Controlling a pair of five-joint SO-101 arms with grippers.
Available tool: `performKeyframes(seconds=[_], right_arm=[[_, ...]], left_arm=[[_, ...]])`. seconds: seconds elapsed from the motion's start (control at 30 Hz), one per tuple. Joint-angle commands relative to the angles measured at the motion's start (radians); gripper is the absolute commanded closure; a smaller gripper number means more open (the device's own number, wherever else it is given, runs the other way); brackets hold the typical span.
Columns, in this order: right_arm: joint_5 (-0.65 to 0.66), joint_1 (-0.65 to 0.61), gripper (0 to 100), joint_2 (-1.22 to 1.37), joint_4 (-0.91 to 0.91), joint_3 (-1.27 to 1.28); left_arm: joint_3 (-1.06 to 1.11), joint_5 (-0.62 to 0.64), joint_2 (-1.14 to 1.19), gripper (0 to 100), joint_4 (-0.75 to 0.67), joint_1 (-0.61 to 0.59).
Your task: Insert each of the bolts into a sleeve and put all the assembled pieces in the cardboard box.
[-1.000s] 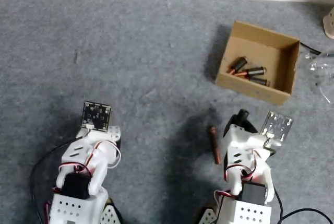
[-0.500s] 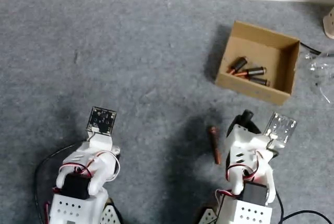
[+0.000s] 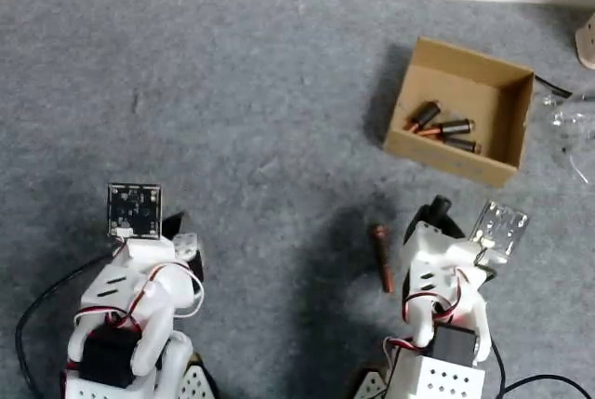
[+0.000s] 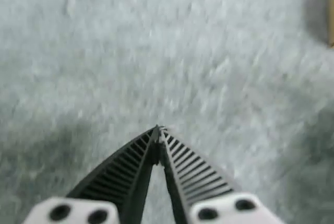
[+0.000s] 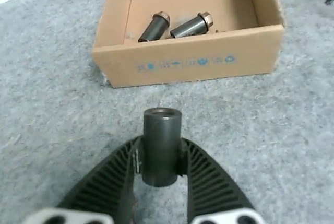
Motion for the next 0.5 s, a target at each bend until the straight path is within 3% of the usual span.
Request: performKeyframes(seconds=[0.0, 0.23, 0.47], right_arm=[[0.014, 0.015, 99.4, -0.015, -0.001, 0.047], [0.014, 0.015, 99.4, -0.015, -0.002, 0.047], [0.012, 0.022, 99.4, -0.015, -0.004, 0.047]], left_arm=[[-0.071, 0.021, 0.074, 99, -0.077, 0.133], [-0.274, 0.173, 0.567, 99, -0.124, 0.325], [-0.496, 0.227, 1.069, 99, -0.305, 0.487]])
